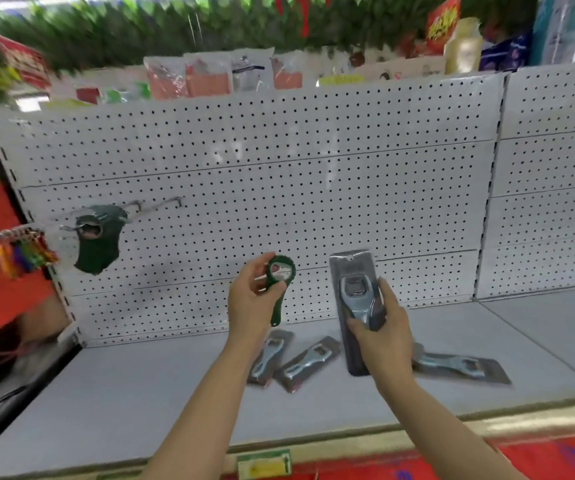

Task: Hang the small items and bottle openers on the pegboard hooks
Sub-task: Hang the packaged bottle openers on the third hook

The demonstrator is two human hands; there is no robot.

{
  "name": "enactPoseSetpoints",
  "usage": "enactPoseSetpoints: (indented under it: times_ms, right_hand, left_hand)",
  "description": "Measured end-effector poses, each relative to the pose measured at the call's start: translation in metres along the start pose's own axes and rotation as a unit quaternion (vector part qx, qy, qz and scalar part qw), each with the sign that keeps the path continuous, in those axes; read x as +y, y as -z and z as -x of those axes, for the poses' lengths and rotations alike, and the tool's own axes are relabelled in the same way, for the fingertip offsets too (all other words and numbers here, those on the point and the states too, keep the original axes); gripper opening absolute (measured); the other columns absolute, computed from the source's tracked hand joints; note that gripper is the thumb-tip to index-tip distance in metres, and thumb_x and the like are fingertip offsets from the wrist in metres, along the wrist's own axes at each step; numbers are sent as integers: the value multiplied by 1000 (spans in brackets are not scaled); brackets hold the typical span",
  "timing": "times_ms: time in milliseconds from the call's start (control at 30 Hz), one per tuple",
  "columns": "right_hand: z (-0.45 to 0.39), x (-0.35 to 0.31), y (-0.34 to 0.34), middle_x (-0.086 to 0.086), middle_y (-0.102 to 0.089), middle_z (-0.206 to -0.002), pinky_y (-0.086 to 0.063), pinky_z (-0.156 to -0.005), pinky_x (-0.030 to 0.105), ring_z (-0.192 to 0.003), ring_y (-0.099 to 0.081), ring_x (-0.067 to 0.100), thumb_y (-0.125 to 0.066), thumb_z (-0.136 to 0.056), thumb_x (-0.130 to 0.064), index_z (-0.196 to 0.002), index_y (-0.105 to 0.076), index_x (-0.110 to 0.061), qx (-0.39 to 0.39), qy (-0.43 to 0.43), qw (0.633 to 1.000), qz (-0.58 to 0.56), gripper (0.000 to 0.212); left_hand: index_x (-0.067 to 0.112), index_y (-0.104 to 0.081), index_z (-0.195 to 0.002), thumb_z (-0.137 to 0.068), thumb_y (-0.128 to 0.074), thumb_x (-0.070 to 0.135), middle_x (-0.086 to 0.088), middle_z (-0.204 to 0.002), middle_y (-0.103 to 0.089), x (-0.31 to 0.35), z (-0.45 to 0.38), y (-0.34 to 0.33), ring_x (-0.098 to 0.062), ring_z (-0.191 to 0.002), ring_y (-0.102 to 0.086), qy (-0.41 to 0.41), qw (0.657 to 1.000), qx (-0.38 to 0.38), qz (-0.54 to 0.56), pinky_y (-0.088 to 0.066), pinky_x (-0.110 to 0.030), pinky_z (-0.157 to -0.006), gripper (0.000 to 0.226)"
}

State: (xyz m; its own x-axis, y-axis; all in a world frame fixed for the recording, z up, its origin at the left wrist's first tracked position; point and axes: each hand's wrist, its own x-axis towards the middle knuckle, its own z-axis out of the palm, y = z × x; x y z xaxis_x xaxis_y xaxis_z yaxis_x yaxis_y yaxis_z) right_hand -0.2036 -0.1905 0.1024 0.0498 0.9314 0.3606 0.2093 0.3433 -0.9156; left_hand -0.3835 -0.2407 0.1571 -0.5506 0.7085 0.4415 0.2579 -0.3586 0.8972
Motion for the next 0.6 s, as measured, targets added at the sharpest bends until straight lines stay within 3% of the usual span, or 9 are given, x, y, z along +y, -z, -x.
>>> enactPoseSetpoints:
  times_ms: [167, 300, 433, 500, 600]
  right_hand:
    - [28, -53, -39, -5, -51, -111, -41, -81, 27, -98, -52, 11, -73, -79, -14, -143, -38, -36, -12, 48, 998, -32, 76]
    - [54, -84, -84, -11, -51, -115, -38, -83, 25, -98, -51, 6, -73, -80, -16, -141, -40, -39, -15, 59, 996, -67, 74]
    - [85, -107, -131, -12, -53, -119, -37, -89, 25, -107, -52, 8, -74, -78, -11, -142, -42, -36, 0, 47, 992, -119, 76]
    - [100, -118, -152, -19, -51, -116, -37, -92, 26, -107, -49, 4, -76, -77, -14, -140, -44, -37, 10, 44, 989, -139, 75]
    - [120, -125, -175, -32, -49, -108, -40, -95, 29, -104, -51, 2, -77, -77, -17, -138, -44, -41, 12, 39, 988, -152, 73]
  left_hand:
    - [43, -68, -105, -82, -70, -4, 7, -105, -74, 13, -6, 49, -16, -98, -69, -20, 1000, 21, 11, -57, -33, -83, 52]
    - [38, -69, -108, -82, -71, -2, 10, -106, -73, 18, -16, 98, -11, -98, -67, -37, 999, 20, -5, -58, -33, -86, 48]
    - [36, -69, -112, -82, -70, -1, 13, -112, -69, 23, -29, 156, -6, -102, -63, -63, 997, 29, -43, -54, -23, -84, 48]
    - [37, -68, -111, -82, -70, -2, 14, -113, -66, 23, -32, 178, -2, -102, -61, -81, 994, 33, -58, -51, -16, -81, 49]
    - [35, -68, -113, -82, -69, -4, 14, -114, -64, 21, -35, 201, -3, -104, -60, -91, 993, 40, -55, -52, -17, -82, 49]
